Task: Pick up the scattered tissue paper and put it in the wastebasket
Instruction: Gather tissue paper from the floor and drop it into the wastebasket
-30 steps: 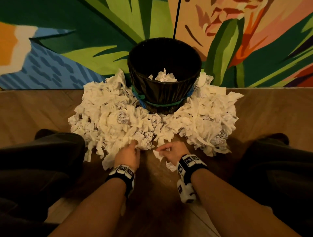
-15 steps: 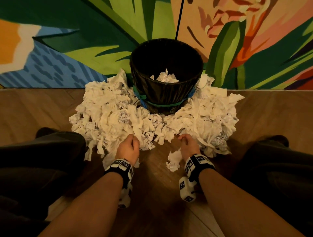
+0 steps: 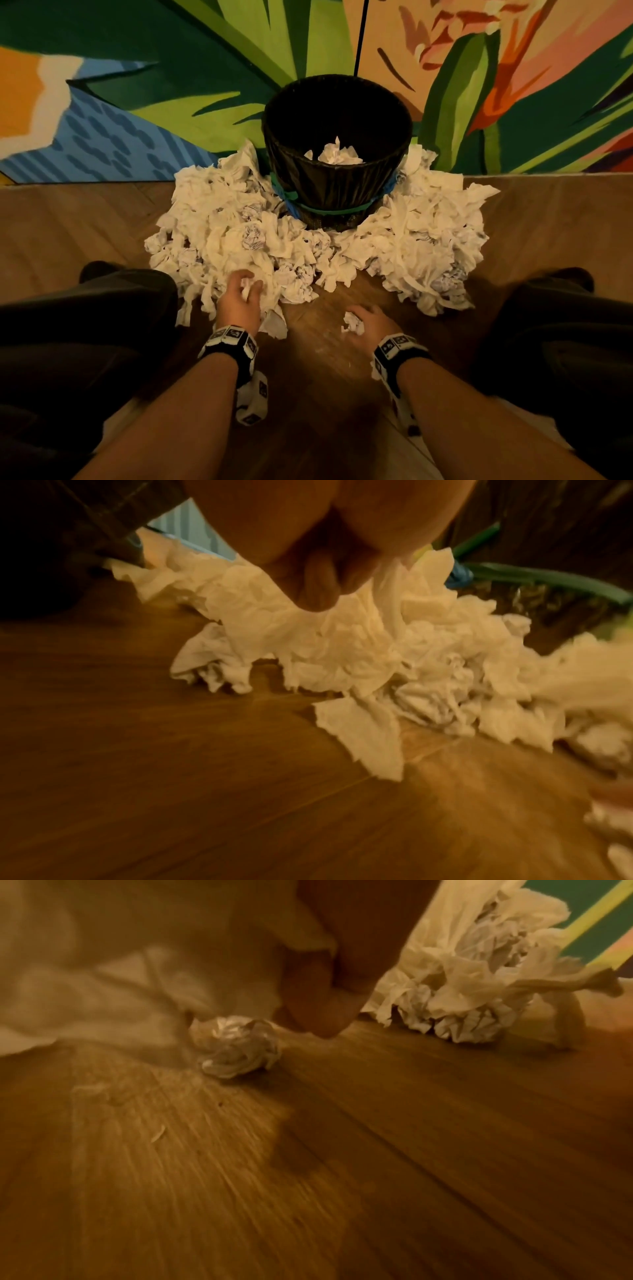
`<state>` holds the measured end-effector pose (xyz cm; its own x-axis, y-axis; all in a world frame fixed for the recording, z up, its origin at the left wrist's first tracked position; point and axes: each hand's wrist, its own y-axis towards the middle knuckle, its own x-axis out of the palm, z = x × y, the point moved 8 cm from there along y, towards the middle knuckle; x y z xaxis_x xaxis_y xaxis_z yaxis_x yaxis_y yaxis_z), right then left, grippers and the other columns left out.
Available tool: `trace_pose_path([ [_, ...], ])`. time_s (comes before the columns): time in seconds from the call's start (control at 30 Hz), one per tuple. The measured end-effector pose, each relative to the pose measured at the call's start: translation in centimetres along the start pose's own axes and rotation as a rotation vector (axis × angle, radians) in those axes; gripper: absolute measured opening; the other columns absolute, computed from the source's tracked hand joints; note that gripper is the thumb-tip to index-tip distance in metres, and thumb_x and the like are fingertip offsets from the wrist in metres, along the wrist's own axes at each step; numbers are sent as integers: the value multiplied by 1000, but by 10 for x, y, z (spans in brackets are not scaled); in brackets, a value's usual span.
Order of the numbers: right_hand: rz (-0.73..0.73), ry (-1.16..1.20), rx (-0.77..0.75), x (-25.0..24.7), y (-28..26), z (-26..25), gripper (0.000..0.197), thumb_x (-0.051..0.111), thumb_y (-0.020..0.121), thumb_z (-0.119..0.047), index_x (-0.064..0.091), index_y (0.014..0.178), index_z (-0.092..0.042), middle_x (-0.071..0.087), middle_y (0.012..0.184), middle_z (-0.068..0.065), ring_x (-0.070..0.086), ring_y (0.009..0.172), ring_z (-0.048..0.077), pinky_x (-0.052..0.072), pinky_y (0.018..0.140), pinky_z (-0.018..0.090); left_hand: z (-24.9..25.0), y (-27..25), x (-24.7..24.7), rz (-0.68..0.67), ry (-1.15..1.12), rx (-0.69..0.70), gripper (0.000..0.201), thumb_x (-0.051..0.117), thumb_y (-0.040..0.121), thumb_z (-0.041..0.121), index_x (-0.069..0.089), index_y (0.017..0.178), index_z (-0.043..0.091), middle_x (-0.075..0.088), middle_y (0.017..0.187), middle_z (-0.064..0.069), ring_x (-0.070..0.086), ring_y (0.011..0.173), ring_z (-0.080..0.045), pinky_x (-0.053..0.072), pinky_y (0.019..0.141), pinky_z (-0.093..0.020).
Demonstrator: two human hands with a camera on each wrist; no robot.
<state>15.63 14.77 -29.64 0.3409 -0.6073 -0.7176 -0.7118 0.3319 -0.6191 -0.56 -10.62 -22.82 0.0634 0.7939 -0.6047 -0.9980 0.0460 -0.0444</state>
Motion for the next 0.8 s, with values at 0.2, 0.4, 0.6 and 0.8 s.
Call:
trace_pose_path([
  [0.2,-29,-83,11,12,6,6,36,68,85,-19,44,105,-35,37,138,10,57,90,26,51,76,31,-20,-28,39,-504,530,69,14,63,90,40,65,104,36,66,104,3,58,83,-13,48,73,-26],
  [0.4,57,79,15,2,8,8,18,65,87,-24,59,104,-25,65,103,-1,63,93,20,48,74,25,-27,-35,58,-670,777,19,30,56,95,33,67,123,32,60,131,-3,58,117,-23,47,100,-34],
  [0.6,251,336,-11,-32,0,-6,28,64,87,-53,62,104,-32,62,88,-15,62,82,10,46,63,19,-13,-40,70,-648,538,89,26,52,98,25,63,122,23,55,132,-5,54,119,-24,41,101,-32],
  [0.8,224,772,8,-53,0,-32,49,44,87,-60,60,121,-29,57,132,-2,57,107,18,47,90,32,2,-39,60,-486,105,-98,9,58,93,21,63,99,17,65,83,2,66,85,-22,47,72,-28],
])
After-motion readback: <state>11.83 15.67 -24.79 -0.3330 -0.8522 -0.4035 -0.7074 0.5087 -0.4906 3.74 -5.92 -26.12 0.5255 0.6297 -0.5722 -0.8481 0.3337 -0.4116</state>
